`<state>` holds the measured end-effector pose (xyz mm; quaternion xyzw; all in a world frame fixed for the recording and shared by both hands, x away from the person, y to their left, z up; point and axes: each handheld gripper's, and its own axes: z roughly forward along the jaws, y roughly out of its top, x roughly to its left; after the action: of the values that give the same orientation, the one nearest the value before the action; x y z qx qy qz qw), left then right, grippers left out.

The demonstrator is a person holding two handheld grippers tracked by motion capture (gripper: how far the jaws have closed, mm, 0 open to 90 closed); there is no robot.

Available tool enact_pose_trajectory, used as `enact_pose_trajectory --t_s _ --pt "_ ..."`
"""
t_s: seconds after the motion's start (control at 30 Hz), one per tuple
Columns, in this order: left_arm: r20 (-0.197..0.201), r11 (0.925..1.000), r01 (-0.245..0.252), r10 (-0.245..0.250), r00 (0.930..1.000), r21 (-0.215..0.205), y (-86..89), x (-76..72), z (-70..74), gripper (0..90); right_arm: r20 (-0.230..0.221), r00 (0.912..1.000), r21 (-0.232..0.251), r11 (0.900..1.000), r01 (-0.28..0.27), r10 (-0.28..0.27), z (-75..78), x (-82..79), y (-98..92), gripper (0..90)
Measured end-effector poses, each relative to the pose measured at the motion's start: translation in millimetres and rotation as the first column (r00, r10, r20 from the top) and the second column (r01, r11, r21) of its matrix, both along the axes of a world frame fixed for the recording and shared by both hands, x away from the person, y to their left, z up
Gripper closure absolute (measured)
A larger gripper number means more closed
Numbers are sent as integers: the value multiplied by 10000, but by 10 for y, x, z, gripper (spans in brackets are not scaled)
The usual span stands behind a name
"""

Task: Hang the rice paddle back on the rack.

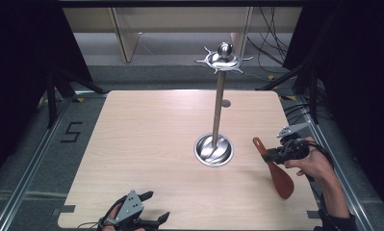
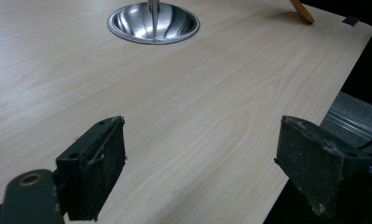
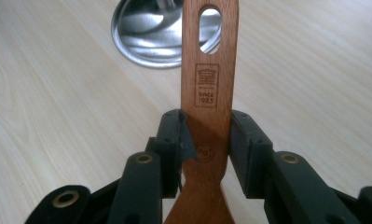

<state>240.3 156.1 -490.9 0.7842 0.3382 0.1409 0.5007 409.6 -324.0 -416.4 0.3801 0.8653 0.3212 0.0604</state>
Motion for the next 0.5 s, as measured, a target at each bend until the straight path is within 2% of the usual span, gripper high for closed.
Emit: enact_pose_trajectory --t_s 0.07,0.1,0.13,0.17,0.2,0.23,0.27,0.3,0.33,0.4,0.43,0.47,0.5 --pt "-38 9999 -96 96 9999 -49 -2 -11 3 149 -61 9999 -46 9999 -155 154 41 -13 -28 672" --pt "43 10000 -42 42 10000 49 7 -4 5 150 126 9998 150 9998 -130 129 32 -16 -27 672" --pt "151 9989 112 -119 9998 447 35 8 15 149 163 9998 260 9996 -119 114 40 -23 -32 672" --pt "64 9991 -15 13 10000 421 31 3 12 150 268 9995 279 9994 -180 172 51 -27 -39 672" --pt "19 9993 -19 18 10000 362 27 1 11 149 172 9996 166 9996 -247 244 79 -34 -50 672" --pt "-7 9999 -65 65 10000 141 14 -5 7 150 215 9998 559 9984 25 -37 75 -57 -31 672" --pt "1 9999 -39 39 10000 120 13 -3 4 149 205 9997 241 9996 -172 167 113 -50 -59 672" --pt "24 9999 -22 22 10000 108 14 0 1 150 472 9989 696 9976 -14 -19 89 -55 -42 672" --pt "13 9998 -83 83 10000 167 14 -6 6 149 266 9995 468 9988 -165 153 130 -53 -70 672" --pt "15 9998 -84 84 10000 183 16 -5 6 149 252 9997 547 9985 -66 53 163 -65 -81 672" --pt "20 9998 -78 78 10000 176 16 -4 5 149 610 9981 877 9961 -3 -51 148 -65 -76 672" --pt "28 9999 -28 27 10000 111 15 0 -1 149 469 9988 688 9974 -204 172 185 -62 -101 672" --pt "23 9999 -36 35 10000 128 15 -1 0 149 383 9993 884 9961 -57 23 199 -76 -102 672"
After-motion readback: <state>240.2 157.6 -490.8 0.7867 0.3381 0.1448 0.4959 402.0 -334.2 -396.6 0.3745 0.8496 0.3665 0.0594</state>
